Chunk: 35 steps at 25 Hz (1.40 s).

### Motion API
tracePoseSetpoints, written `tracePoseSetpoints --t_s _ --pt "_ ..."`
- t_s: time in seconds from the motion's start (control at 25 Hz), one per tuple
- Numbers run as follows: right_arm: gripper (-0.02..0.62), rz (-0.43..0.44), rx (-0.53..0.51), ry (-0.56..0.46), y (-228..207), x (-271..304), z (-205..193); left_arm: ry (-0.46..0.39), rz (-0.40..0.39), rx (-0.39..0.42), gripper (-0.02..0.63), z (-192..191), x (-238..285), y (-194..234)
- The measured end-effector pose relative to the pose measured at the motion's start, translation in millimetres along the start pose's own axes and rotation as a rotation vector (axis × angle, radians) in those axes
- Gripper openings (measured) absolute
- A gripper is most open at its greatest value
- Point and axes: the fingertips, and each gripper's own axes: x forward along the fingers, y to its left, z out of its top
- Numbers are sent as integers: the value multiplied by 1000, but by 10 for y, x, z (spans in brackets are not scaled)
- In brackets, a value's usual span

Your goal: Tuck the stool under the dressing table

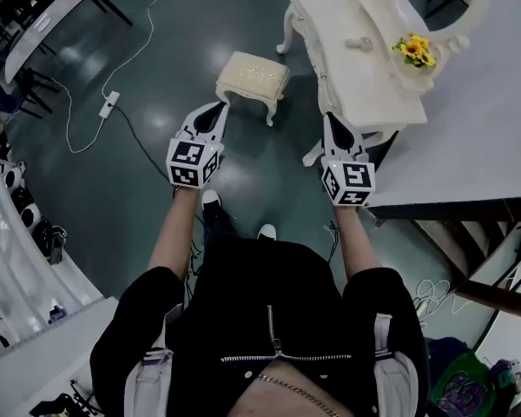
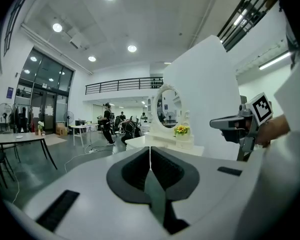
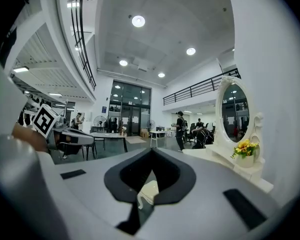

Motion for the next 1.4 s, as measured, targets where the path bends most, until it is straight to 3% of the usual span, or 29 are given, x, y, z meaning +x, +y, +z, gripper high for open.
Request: tracePoseSetpoints --t_s 0.8,1.04,1.4 --pt "6 -207 4 45 727 1679 183 35 -247 57 23 -18 778 1806" --pt "6 -258 -3 47 849 1936 245 21 -300 52 23 15 948 2116" --pt "6 -307 19 65 685 2118 112 35 -336 40 23 -34 1364 2258"
